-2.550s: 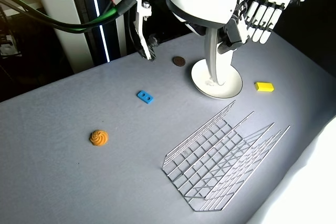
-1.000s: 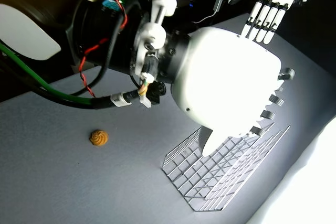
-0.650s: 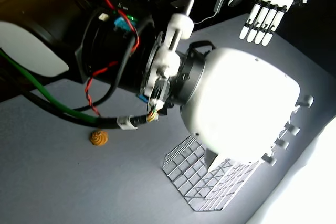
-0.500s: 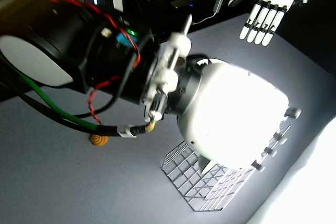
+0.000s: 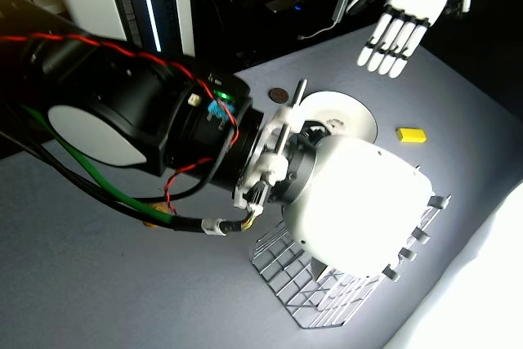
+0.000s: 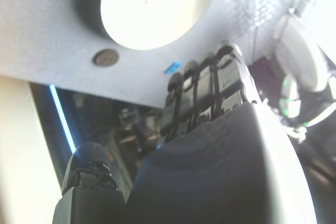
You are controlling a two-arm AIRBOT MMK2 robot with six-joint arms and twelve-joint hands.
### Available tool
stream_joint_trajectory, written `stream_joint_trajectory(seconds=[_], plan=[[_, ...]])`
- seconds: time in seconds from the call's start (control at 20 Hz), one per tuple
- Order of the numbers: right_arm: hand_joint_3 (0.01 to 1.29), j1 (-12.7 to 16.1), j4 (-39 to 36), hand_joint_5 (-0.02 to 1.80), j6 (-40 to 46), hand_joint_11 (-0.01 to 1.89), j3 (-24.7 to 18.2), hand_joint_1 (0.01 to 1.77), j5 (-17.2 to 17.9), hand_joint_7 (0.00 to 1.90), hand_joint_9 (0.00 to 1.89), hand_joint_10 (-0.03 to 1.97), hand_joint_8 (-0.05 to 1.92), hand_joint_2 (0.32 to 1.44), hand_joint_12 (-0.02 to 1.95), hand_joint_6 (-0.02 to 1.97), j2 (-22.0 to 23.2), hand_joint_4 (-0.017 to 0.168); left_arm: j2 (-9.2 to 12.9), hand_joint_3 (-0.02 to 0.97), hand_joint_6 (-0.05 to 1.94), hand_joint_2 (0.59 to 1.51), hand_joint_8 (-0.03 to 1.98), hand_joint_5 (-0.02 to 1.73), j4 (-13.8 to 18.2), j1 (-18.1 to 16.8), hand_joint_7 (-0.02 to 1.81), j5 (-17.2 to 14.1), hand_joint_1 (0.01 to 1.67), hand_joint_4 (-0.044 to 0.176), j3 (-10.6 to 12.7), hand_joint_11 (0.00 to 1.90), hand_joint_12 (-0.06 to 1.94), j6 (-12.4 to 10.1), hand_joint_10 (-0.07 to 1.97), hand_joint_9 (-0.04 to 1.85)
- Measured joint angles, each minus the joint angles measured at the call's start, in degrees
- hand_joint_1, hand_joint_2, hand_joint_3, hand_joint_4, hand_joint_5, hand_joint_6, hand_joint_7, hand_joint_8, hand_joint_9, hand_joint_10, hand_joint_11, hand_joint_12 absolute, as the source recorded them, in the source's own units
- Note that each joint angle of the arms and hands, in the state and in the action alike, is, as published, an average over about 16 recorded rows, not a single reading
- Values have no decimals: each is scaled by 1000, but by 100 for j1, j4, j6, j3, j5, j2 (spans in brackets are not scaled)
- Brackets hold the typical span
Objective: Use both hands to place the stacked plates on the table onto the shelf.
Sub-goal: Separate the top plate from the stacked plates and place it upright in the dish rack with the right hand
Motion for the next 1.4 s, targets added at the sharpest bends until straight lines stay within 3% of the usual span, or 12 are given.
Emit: stream_joint_trajectory(seconds=[0.65, 0.9, 1.15, 1.4], plan=[[15, -453, 1, 987, 287, 852, 438, 1385, 248, 1138, 1067, 931, 566, 965, 1113, 856, -299, -7, -614, 17, 18, 1145, 20, 67, -533, 765, 44, 1075, 15, 1, -145, 16, -8, 268, 4, 22], [14, -599, 7, 969, 334, 861, 520, 1384, 394, 1131, 1062, 928, 573, 967, 1132, 900, -350, -7, -741, 17, 18, 1143, 20, 70, -789, 979, 44, 1471, 15, 1, -131, 16, -8, 296, 4, 20], [15, -696, 14, 923, 367, 877, 568, 1369, 512, 1101, 1085, 719, 639, 977, 1136, 997, -376, -6, -816, 17, 18, 1141, 19, 77, -987, 1172, 48, 1761, 16, 1, -94, 17, -7, 314, 4, 18], [15, -733, 20, 899, 380, 887, 580, 1356, 559, 1077, 1076, 728, 689, 988, 1127, 1039, -380, -5, -865, 17, 18, 1140, 18, 77, -1103, 1334, 44, 1966, 15, 1, -66, 17, -7, 313, 4, 18]])
